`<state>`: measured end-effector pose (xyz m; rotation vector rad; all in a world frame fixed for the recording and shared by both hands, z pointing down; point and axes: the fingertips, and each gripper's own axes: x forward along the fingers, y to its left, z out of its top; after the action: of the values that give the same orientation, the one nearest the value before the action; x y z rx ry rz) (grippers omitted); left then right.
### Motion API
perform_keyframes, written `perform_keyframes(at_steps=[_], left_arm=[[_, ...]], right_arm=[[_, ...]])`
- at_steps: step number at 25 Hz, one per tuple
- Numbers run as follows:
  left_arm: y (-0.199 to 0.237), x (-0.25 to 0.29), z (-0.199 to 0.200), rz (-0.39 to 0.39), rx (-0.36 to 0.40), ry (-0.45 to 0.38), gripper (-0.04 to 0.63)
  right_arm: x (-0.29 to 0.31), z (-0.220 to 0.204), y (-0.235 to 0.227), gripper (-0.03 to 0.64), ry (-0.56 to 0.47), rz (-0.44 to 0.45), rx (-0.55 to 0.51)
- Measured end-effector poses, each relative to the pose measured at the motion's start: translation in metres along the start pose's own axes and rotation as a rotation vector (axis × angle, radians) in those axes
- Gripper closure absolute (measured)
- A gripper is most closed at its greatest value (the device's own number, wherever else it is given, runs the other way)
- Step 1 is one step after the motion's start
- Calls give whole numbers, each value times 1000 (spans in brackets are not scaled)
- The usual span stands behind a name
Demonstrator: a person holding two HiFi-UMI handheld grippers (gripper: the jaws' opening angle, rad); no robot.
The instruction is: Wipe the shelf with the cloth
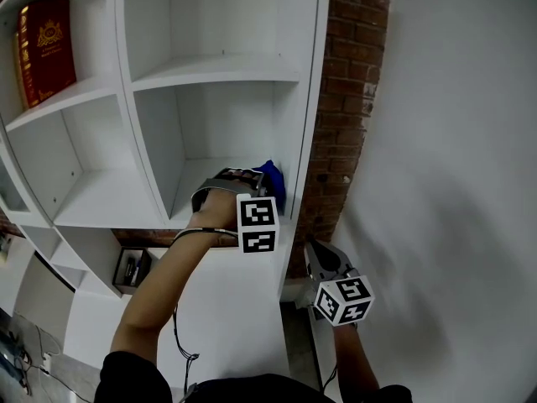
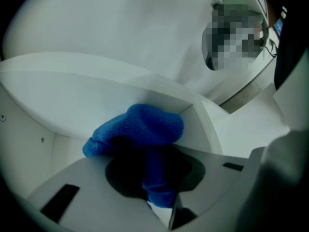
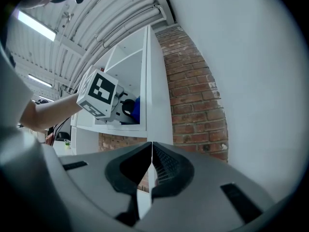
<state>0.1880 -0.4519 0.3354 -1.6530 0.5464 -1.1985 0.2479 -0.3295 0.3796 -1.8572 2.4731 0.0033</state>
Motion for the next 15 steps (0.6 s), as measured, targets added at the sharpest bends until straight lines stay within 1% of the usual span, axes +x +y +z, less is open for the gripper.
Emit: perform_keyframes(at_steps=[8, 12, 15], left_arm=[[0, 0, -2, -2, 24, 8, 506], [-1, 0, -11, 3, 23, 22, 507], [-1, -2, -16, 4, 9, 31, 507]], right_arm=[[-1, 6, 3, 597, -4, 9, -6], [-1, 6, 5, 597, -2, 27, -4], [0, 7, 6, 597, -5, 36, 4]])
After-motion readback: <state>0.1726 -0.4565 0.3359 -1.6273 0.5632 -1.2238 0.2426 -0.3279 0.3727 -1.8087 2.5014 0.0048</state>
